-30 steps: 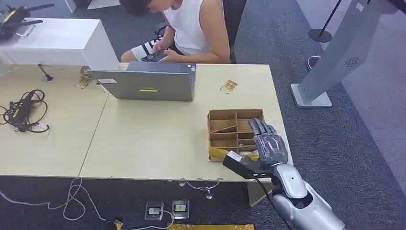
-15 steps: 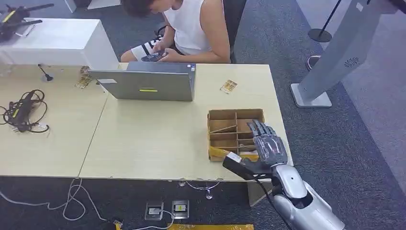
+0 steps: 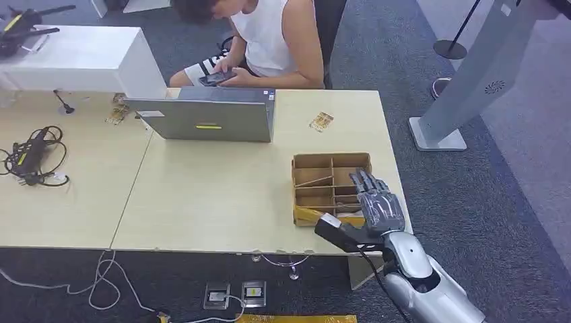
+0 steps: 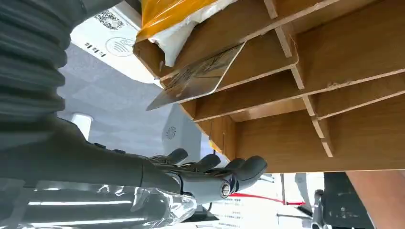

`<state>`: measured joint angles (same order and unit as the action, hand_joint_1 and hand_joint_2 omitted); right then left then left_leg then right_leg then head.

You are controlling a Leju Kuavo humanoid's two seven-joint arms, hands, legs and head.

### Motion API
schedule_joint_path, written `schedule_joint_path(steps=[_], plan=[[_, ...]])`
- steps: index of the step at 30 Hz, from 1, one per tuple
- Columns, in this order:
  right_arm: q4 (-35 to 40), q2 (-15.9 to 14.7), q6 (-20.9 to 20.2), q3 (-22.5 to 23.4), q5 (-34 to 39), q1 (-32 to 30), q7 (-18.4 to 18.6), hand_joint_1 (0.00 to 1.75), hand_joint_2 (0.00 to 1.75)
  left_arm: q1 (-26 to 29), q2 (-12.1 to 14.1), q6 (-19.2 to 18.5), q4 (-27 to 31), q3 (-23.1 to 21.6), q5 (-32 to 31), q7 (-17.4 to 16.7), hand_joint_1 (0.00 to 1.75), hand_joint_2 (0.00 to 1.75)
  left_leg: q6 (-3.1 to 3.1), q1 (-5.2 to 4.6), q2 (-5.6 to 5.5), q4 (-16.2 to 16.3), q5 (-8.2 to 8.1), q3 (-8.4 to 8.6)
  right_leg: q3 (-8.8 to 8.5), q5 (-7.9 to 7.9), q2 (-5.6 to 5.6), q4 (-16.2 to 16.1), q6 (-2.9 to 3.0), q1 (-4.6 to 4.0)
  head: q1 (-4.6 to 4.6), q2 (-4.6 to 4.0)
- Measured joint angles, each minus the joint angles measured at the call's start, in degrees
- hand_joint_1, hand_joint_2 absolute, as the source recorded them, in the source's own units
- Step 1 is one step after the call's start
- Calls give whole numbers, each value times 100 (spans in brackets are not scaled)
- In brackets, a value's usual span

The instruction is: Pass the card to the sensor for recognition and then transmit it.

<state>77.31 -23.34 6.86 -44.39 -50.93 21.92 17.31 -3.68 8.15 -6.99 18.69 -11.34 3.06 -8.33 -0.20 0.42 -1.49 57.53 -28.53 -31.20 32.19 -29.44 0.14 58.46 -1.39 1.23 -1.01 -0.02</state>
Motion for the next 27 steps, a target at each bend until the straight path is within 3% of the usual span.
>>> schedule_joint_path(steps=[24, 25, 26, 27], plan=[[-9, -92, 26, 66, 9, -56, 24, 0, 175, 6, 28, 0, 0, -7, 33, -2, 0, 0, 0, 0, 0, 0, 0, 0, 0, 0, 0, 0, 0, 0, -2, 0], [-7, -92, 28, 68, 9, -56, 24, 58, 175, 6, 28, 0, 0, -7, 33, -2, 0, 0, 0, 0, 0, 0, 0, 0, 0, 0, 0, 0, 0, 0, -2, 0], [-9, -92, 28, 70, 9, -56, 24, 154, 175, 6, 28, 0, 0, -7, 35, -2, 0, 0, 0, 0, 0, 0, 0, 0, 0, 0, 0, 0, 0, 0, 0, 0], [-9, -92, 28, 70, 9, -56, 24, 164, 175, 6, 28, 0, 0, -7, 35, -2, 0, 0, 0, 0, 0, 0, 0, 0, 0, 0, 0, 0, 0, 0, -2, 0]])
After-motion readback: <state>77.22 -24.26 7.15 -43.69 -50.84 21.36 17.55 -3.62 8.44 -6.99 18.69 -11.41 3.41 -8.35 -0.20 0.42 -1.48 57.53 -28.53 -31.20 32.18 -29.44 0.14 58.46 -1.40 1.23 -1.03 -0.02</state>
